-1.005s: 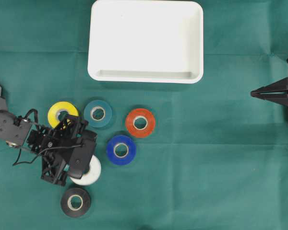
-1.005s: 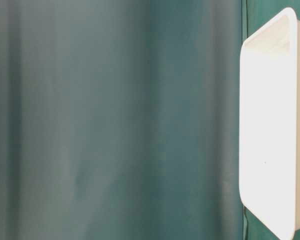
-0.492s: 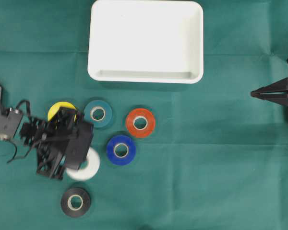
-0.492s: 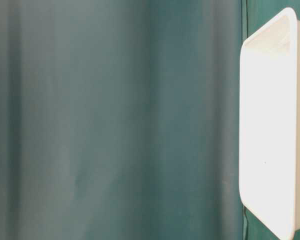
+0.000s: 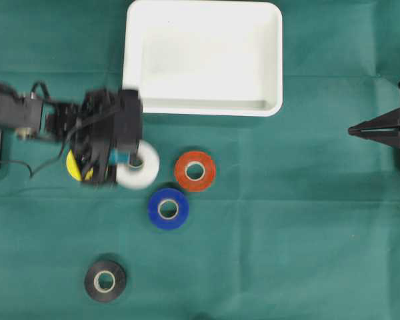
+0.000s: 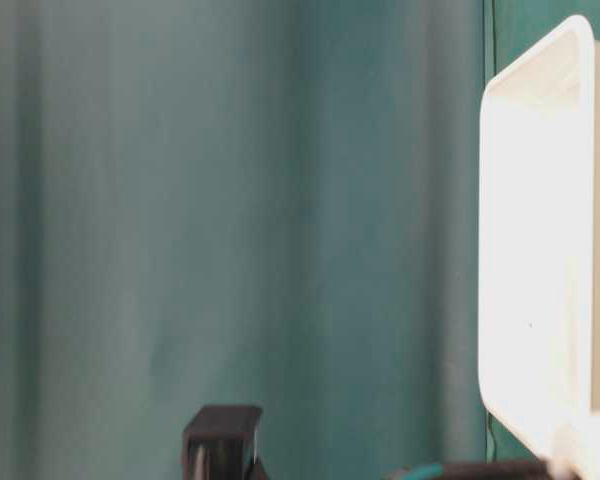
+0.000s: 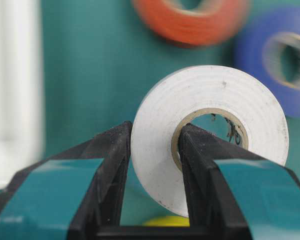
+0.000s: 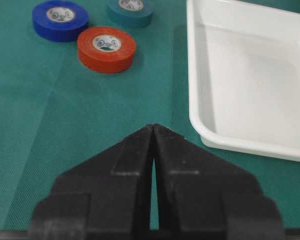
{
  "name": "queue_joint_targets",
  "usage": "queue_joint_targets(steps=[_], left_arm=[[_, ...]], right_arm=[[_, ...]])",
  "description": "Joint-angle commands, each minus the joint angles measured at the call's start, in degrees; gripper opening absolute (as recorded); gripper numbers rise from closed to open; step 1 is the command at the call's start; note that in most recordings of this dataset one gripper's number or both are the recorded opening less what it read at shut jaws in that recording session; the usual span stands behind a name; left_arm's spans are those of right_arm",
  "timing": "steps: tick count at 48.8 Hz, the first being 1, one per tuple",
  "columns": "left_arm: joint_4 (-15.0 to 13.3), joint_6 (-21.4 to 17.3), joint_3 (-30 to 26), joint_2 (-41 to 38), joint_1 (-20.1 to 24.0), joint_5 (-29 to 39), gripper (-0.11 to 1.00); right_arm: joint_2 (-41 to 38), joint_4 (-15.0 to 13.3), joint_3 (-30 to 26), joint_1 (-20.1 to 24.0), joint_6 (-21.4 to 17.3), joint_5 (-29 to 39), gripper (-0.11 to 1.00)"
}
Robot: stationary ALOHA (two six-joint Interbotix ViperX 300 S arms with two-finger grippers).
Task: Put the tape into the white case with the left arm.
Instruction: 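Carry the white tape roll to the tray and lower it inside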
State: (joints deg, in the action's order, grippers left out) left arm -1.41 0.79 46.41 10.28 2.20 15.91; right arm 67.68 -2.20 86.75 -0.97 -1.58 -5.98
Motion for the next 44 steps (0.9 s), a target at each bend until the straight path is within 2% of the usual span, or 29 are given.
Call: queue_joint_targets(steps=[1,11,20,34,44], left_arm=[[0.09,-0.35,-1.67,1.23,3.69,-0.62,0.27],[0.09,-1.76,-2.72,0.88,11.87,-1.58,0.27],[0.09,-1.93,-4.31,-0.62,16.61,-2.81,0.27],[0.09,-1.76,-5.45,-4.13,20.21,-4.66,0.27],[0.09,-1.76,-4.92,-4.39,20.3,-4.66,0.27]], right_arm=[[-0.62,-0.09,-0.62,-0.09,-0.09,-0.26,-0.1],[-0.53,-0.09,-0.62,-0.09,-0.09,-0.26,-0.1],[-0.62,-0.09,-0.53,-0.09,-0.09,-0.26,-0.1],[-0.53,-0.09,-0.35,-0.09,-0.09,-0.26,-0.1],[-0.53,-0.09,-0.35,-0.09,-0.09,-0.26,-0.1]])
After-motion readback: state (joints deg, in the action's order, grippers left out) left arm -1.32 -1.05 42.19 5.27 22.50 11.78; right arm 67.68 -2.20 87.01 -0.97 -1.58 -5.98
